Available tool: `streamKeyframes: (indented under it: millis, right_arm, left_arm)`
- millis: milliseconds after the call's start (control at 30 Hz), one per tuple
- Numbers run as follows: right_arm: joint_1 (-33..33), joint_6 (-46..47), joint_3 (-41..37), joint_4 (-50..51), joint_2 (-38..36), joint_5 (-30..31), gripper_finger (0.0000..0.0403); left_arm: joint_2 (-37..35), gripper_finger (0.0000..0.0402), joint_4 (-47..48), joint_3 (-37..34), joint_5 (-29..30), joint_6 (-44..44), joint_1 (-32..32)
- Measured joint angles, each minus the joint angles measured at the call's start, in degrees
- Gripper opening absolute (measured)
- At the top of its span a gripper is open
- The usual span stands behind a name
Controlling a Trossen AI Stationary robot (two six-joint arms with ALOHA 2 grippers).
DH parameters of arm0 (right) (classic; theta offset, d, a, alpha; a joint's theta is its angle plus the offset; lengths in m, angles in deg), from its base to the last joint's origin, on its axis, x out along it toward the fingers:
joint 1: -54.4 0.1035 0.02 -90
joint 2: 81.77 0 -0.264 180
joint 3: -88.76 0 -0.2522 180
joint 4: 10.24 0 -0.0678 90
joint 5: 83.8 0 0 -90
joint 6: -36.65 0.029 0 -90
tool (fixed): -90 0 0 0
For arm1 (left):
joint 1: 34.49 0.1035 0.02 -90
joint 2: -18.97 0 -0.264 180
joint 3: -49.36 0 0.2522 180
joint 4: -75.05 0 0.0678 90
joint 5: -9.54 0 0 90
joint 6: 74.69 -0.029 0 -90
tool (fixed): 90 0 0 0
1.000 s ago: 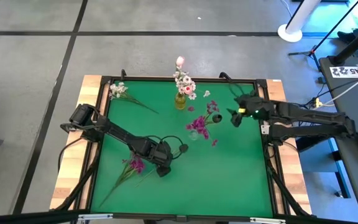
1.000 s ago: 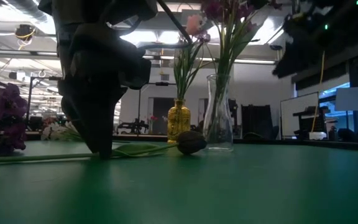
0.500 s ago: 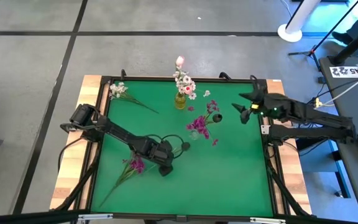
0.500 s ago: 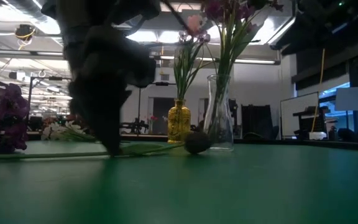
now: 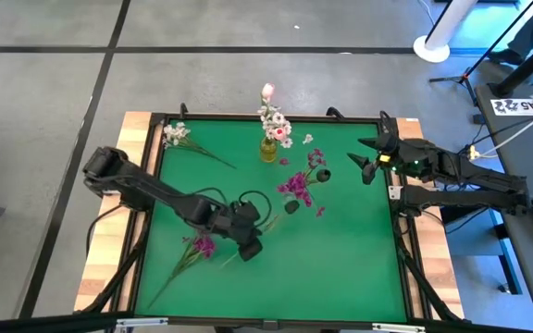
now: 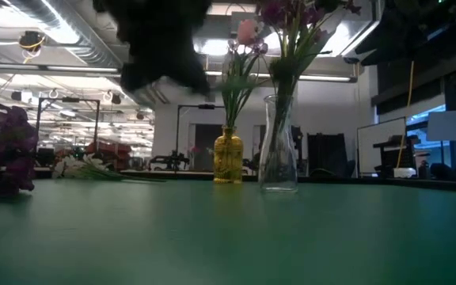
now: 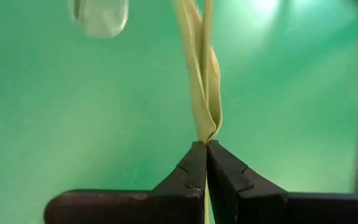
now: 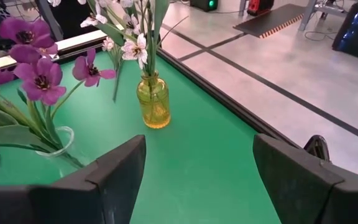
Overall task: Sort flowers into vase by color
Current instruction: Put the black flower into the transparent vase
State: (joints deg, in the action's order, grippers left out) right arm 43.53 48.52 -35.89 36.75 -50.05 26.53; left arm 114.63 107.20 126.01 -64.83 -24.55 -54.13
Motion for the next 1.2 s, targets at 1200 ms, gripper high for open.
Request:
streamKeyframes:
  millis: [1200]
  right_arm:
    - [-0.03,-1.73,0.0,-2.92,0.02,-3.3,0.0296]
  left_arm:
    - [-12.52,0.0,-51.95,0.11,11.68,-61.2,7.22]
